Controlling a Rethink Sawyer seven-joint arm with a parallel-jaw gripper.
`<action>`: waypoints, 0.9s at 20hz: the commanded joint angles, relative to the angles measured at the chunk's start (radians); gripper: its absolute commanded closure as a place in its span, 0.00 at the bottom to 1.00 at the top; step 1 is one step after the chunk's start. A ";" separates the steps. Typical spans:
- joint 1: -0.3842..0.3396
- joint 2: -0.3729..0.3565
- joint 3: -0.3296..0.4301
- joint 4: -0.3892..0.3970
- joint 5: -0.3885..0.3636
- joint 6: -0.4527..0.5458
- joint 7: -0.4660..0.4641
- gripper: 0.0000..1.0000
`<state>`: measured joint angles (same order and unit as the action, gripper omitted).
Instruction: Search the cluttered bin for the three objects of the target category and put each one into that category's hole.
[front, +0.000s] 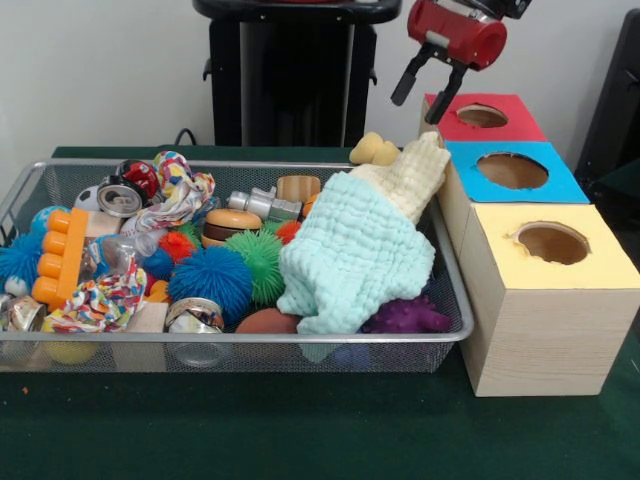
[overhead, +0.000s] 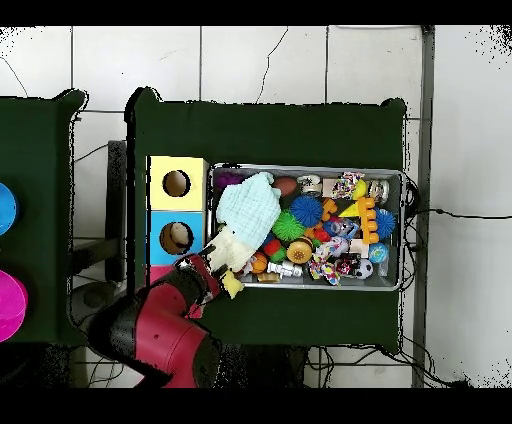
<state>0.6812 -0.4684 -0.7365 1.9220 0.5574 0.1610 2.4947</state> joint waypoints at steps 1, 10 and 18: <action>0.026 0.098 0.099 0.090 0.096 -0.051 0.319 0.00; 0.006 0.111 0.112 0.170 0.133 -0.180 0.307 0.00; -0.020 0.118 0.172 0.200 0.163 -0.260 0.305 0.00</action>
<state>0.6984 -0.3933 -0.7261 2.0831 0.6471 -0.0434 2.4955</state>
